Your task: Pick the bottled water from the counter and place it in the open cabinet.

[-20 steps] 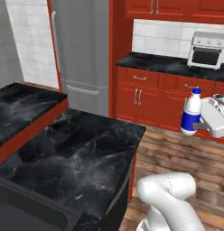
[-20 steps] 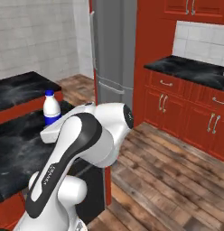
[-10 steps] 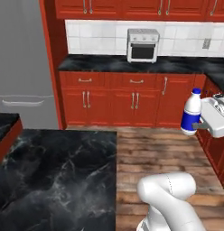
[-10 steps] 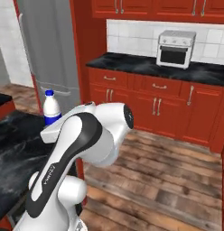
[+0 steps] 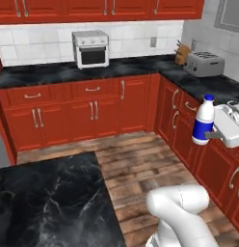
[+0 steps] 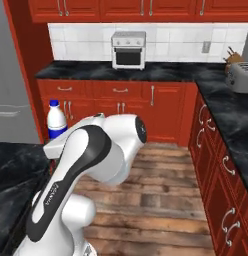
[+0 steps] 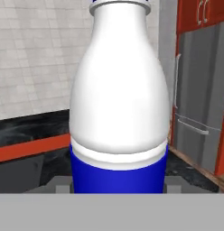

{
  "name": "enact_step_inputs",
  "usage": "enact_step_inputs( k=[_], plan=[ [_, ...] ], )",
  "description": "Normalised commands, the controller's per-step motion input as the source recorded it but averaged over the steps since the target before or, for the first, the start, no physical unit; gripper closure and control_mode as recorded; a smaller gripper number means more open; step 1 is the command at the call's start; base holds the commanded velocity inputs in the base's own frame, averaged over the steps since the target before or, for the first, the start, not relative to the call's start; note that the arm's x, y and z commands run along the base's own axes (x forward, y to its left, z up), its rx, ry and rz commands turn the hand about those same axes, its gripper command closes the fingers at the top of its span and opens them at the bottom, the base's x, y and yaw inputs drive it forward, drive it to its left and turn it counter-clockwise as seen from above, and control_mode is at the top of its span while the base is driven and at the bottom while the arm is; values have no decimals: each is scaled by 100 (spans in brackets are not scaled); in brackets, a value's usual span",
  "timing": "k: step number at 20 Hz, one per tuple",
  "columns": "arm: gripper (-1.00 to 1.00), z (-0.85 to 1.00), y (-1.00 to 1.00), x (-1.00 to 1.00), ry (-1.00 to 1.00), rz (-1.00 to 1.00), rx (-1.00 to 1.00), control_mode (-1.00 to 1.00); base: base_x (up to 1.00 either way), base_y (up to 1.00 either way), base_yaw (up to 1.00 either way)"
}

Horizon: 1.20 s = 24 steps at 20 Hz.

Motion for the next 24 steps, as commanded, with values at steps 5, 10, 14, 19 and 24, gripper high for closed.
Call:
enact_step_inputs(
  k=[5, 10, 14, 19, 24],
  plan=[
    [100, 0, 0, 0, 0, 0, 0, 100, 17, -1, -62],
    [100, 0, 0, 0, 0, 0, 0, 100, 17, 0, -64],
    [100, 0, 0, 0, 0, 0, 0, 100, 31, 0, -66],
    [100, 0, 0, 0, 0, 0, 0, 100, 41, 11, -70],
    [100, 0, 0, 0, 0, 0, 0, 100, 44, 11, -68]
  ],
)
